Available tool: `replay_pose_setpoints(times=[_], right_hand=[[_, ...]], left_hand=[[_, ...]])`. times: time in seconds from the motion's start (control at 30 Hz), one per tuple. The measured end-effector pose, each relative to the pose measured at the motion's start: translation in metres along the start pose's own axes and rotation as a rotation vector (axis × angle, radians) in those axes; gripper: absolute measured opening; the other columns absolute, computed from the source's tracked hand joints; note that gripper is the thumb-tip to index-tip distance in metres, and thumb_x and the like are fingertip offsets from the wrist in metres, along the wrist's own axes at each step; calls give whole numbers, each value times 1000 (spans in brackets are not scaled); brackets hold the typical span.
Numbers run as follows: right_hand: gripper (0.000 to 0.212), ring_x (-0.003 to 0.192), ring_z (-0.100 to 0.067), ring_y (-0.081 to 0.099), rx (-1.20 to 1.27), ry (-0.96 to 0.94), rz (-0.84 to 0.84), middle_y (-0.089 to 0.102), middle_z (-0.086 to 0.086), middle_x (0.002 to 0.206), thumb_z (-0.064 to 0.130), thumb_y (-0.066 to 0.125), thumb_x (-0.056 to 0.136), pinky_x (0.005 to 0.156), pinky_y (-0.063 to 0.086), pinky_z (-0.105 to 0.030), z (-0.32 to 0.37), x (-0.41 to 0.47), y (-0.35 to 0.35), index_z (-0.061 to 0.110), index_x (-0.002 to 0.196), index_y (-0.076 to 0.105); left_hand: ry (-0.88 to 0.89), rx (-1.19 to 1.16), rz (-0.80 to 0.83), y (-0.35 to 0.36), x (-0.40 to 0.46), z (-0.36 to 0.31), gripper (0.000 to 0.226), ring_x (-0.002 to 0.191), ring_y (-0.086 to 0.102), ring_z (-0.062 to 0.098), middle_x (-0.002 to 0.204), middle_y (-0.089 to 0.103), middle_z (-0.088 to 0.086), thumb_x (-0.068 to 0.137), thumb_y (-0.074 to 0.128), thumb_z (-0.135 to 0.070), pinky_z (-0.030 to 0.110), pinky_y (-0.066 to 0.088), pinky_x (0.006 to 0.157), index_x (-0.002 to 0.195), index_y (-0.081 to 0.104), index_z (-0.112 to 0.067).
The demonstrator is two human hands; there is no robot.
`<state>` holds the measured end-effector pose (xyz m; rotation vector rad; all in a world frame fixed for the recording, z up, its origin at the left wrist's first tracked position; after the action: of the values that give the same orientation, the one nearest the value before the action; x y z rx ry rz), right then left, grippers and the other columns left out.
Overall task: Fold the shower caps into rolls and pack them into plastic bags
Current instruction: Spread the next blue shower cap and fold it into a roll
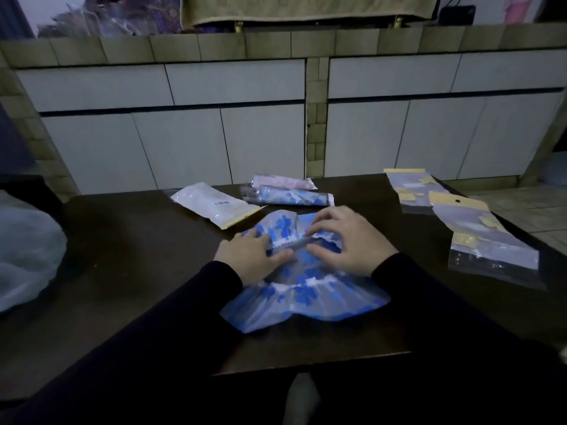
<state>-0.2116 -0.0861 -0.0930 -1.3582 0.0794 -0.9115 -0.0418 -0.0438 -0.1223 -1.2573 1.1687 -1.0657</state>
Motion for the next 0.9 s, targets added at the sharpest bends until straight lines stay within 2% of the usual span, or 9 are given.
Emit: replay_pose_setpoints(times=[0.1, 0.2, 0.3, 0.33, 0.4, 0.5, 0.6, 0.77, 0.9], right_hand=[[32, 84, -2, 51, 150, -10, 68, 57, 14, 84, 61, 59, 79, 75, 43, -21, 15, -14, -6, 30, 82, 66], [37, 78, -3, 59, 204, 79, 218, 65, 11, 77, 60, 57, 81, 74, 49, -26, 10, -27, -2, 25, 80, 68], [35, 84, -1, 63, 309, 167, 216, 70, 11, 83, 48, 49, 93, 86, 49, -34, -9, -41, -6, 24, 82, 72], [34, 87, 0, 63, 341, 192, 217, 71, 12, 85, 47, 48, 94, 89, 49, -37, -16, -46, -7, 25, 84, 73], [36, 100, 0, 61, 391, 221, 245, 71, 14, 96, 58, 50, 88, 97, 46, -40, -25, -53, -8, 29, 91, 73], [55, 131, 4, 38, 345, 205, 355, 58, 20, 128, 75, 55, 70, 112, 31, -38, -31, -59, -4, 36, 107, 69], [71, 134, 8, 28, 250, 130, 377, 39, 25, 144, 77, 60, 63, 110, 26, -30, -27, -62, -4, 41, 125, 59], [69, 116, 8, 39, 124, -59, 154, 47, 22, 122, 72, 66, 61, 94, 27, -6, -11, -63, -25, 38, 120, 61], [51, 94, 0, 57, 111, -53, 212, 64, 19, 97, 65, 71, 68, 84, 45, -20, -13, -67, -19, 31, 105, 69]], left_hand=[[-40, 13, 3, -8, -17, 9, 69, 95, 56, 22, 101, 60, 5, 85, 23, -76, 35, 44, 80, 86, 62, -19], [15, -81, -1, -17, -31, 12, 64, 76, 59, 18, 84, 64, 6, 92, 33, -64, 30, 43, 67, 78, 68, -13], [158, -245, -62, -24, -43, 22, 29, 80, 57, 3, 89, 62, -12, 96, 50, -41, 20, 40, 72, 99, 71, -20], [234, -303, -64, -23, -46, 26, 18, 82, 57, -3, 91, 59, -21, 94, 56, -35, 15, 40, 76, 101, 70, -27], [358, -400, -30, -16, -50, 35, 13, 97, 56, -10, 104, 61, -26, 87, 65, -37, 18, 42, 88, 99, 71, -36], [390, -524, 66, -7, -58, 41, 53, 116, 41, -18, 125, 53, -29, 57, 66, -78, 17, 35, 95, 100, 69, -46], [384, -544, 185, -3, -59, 40, 78, 124, 32, -13, 133, 42, -32, 37, 66, -87, 22, 27, 103, 106, 62, -52], [360, -506, 188, 0, -56, 44, 78, 129, 28, -7, 134, 38, -34, 32, 79, -74, 27, 20, 110, 105, 61, -56], [349, -581, 143, -2, -54, 44, 54, 122, 37, -14, 133, 47, -30, 51, 81, -57, 18, 30, 101, 103, 68, -50]])
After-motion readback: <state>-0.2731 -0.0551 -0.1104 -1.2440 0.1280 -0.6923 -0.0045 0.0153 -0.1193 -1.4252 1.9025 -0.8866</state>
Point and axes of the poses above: each hand's wrist, its own x-axis towards the middle knuckle, its own y-axis out of the palm, z = x × y, the point moved 6 cm from there along x, towards the middle knuckle
